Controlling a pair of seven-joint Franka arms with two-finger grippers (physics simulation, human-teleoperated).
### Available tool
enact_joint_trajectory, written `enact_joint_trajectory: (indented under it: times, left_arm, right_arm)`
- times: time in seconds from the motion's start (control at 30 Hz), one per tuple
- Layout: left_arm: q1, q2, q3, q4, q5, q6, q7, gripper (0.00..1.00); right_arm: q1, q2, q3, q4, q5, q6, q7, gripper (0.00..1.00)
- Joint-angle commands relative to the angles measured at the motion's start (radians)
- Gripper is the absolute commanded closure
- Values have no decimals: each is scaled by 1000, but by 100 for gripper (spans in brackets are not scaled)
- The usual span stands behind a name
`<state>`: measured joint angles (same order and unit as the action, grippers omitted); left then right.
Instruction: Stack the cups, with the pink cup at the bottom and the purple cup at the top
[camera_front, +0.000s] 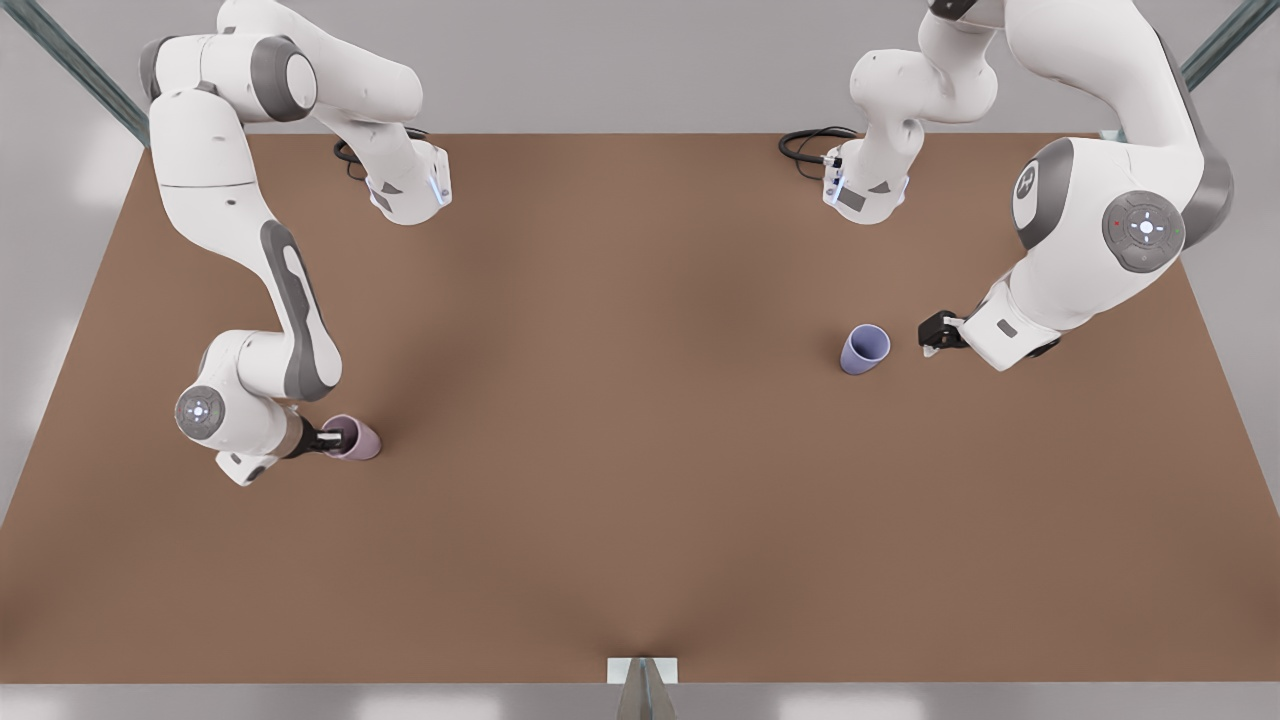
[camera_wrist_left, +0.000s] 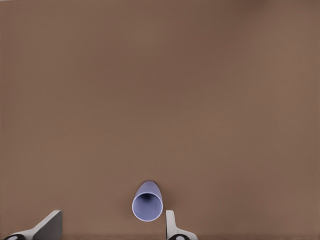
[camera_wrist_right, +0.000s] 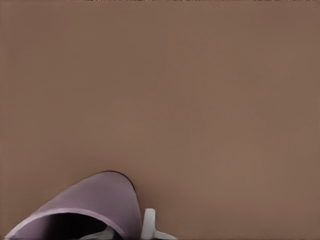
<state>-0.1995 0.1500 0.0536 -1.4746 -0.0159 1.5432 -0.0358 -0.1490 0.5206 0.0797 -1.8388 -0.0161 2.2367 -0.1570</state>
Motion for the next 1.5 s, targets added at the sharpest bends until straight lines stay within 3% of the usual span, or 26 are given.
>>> enact_joint_trajectory:
  times: [0.0, 0.03, 0.2, 0.37, 0.4, 0.5, 0.6, 0.63, 0.77, 0.9, 0.93, 0.97, 1.13, 1.17, 1.2, 1.3, 1.47]
  left_arm:
    - [0, 0, 0, 0, 1, -5, -4, 0]
    - [0, 0, 0, 0, 1, -5, -3, 0]
    - [0, 2, 0, 0, 1, -5, -3, 0]
    - [0, -1, -1, 0, 1, -5, -4, 0]
    - [0, -1, -1, 0, 1, -5, -4, 0]
    - [0, -1, -1, 0, 1, -6, -6, 0]
    - [0, -1, 0, -4, 1, -6, -4, 0]
    - [0, 0, 0, -4, 1, -6, -4, 0]
    - [0, 12, 0, -6, 1, -40, -4, 0]
    - [-28, 65, -20, -56, -7, -64, -9, 0]
    - [-32, 62, -20, -96, -7, -3, -9, 0]
    - [-38, -20, -20, -289, -7, 164, -15, 0]
    - [-3, -33, -24, -562, -6, 368, -1, 0]
    - [-3, -33, -23, -595, -6, 373, -1, 0]
    - [0, -35, -15, -621, -4, 390, -1, 0]
    - [43, -27, -14, -731, -4, 540, 34, 0]
    - [63, -26, -12, -803, -4, 584, 60, 0]
  right_arm:
    - [2, -1, 0, 0, -8, 11, -18, 75]
    - [3, -2, 2, 0, -8, 9, -16, 79]
    - [52, -53, 17, 0, -5, -54, 7, 79]
    - [307, -51, 17, 113, -4, -103, 477, 79]
    - [359, -16, 15, 193, -4, -160, 579, 79]
    - [551, 223, 15, 651, -2, -422, 919, 79]
    - [672, 495, 49, 1070, 4, -454, 1255, 79]
    - [693, 527, 49, 1106, 4, -398, 1277, 79]
    - [704, 627, 77, 1132, 10, -128, 1352, 79]
    - [738, 671, 115, 1133, 10, -29, 1389, 79]
    - [744, 682, 115, 1133, 10, 0, 1390, 79]
    - [756, 691, 117, 1132, 10, 32, 1409, 79]
    - [756, 720, 124, 1132, 10, 47, 1418, 79]
    - [758, 720, 126, 1132, 10, 47, 1418, 45]
    - [758, 719, 127, 1133, 10, 46, 1418, 2]
    - [772, 716, 126, 1136, 10, 47, 1418, 0]
    - [778, 714, 129, 1149, 10, 49, 1418, 0]
